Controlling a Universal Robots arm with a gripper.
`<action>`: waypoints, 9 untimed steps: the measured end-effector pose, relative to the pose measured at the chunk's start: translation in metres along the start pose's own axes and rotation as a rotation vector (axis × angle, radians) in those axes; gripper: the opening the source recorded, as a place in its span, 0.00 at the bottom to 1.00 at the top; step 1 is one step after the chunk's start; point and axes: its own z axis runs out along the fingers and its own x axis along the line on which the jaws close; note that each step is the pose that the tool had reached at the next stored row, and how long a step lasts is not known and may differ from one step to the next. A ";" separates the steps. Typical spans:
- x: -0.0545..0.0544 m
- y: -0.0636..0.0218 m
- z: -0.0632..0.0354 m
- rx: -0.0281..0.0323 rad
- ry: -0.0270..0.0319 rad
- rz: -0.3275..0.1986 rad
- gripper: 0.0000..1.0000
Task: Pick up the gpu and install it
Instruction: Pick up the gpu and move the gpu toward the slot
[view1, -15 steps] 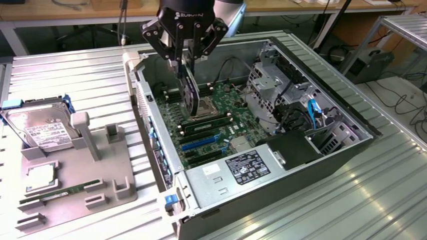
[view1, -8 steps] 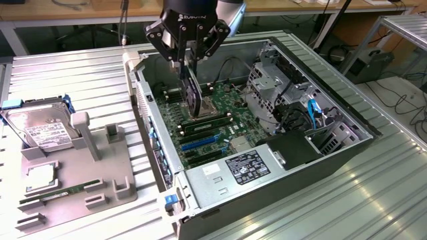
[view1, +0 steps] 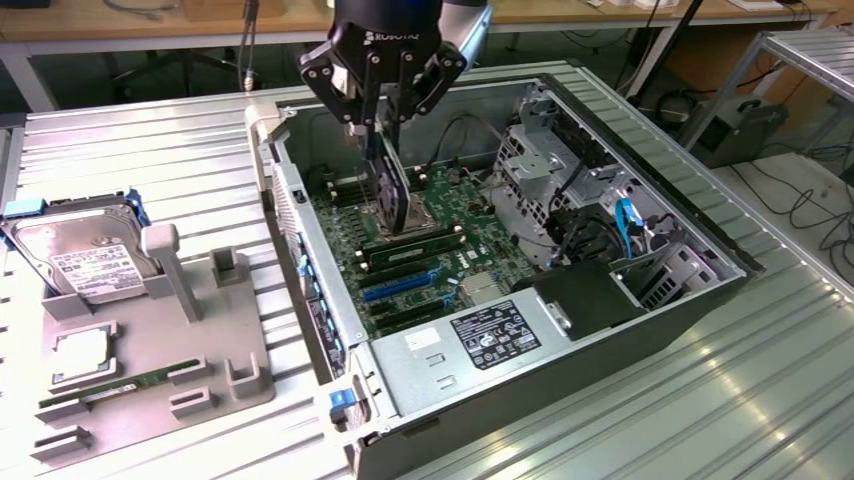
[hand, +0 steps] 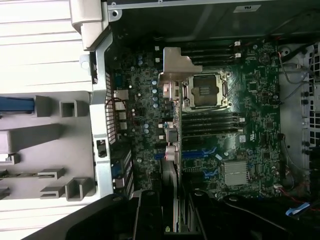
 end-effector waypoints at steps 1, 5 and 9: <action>-0.001 0.0001 0.0004 0.0000 0.0000 0.000 0.26; -0.004 0.0006 0.0023 -0.0001 -0.0001 0.000 0.26; -0.008 0.0010 0.0044 0.0002 0.0000 0.000 0.26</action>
